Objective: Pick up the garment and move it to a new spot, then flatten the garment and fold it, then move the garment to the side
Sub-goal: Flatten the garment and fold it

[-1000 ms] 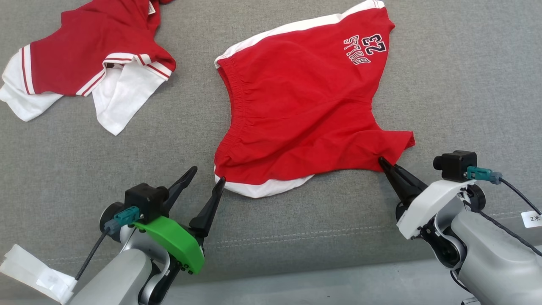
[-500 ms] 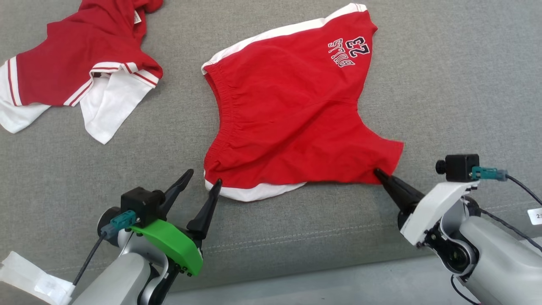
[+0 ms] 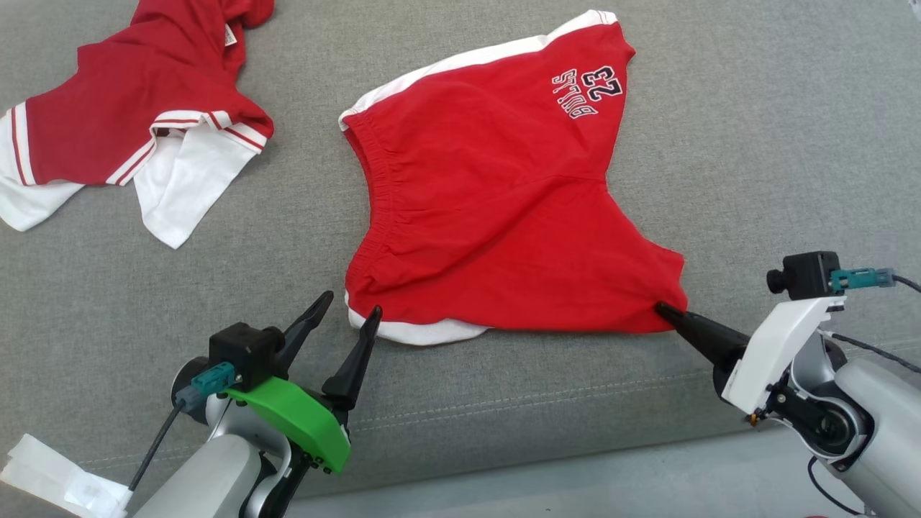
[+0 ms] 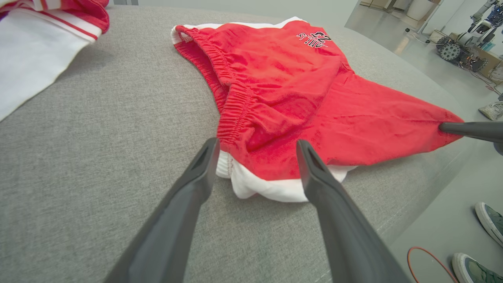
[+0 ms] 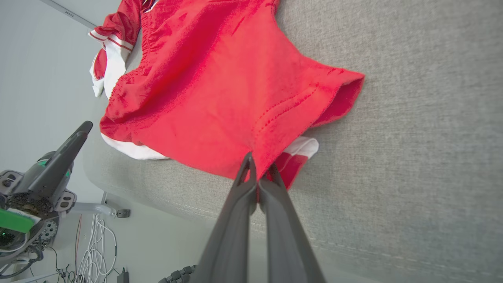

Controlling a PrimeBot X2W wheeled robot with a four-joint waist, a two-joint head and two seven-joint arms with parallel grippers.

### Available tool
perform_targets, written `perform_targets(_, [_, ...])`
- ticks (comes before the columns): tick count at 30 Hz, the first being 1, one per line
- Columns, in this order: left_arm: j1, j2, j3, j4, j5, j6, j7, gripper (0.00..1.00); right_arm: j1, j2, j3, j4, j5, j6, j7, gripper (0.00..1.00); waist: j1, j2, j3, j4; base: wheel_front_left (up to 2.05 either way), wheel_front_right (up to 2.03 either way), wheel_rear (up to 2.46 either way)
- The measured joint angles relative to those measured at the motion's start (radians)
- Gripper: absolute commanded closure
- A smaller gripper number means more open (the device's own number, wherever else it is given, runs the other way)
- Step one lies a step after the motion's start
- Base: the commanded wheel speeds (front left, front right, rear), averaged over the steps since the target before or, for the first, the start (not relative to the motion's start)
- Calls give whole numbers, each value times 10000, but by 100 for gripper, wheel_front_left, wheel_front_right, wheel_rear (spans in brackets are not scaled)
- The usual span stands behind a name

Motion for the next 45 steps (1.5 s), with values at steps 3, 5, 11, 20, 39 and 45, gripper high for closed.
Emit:
perform_targets(3, [0,-8,4,-2,50,-4,0,0,-81,-263,-157,-58,-48,-21,132,100,0,0,17,25,0,0,0])
perform_targets(5, [0,-19,4,-4,69,-8,0,0,-194,-343,-207,-46,-71,-125,249,100,0,0,38,47,0,0,0])
perform_targets(11, [0,-77,-23,-12,84,-90,0,0,-524,-265,-278,163,-238,-493,382,100,0,0,171,183,0,0,0])
perform_targets(20, [-1,-176,38,27,105,-178,0,0,-658,96,-301,447,-244,-815,376,0,0,0,268,363,0,0,0])
perform_targets(39, [407,-247,1058,0,130,-77,0,0,-156,-236,-798,56,-918,-1166,-1250,0,0,0,-324,0,0,0,0])
perform_targets(45, [561,-284,1532,-295,130,117,0,0,-154,-280,-1496,-495,-1578,-1356,-2955,0,0,0,-460,-99,0,0,0])
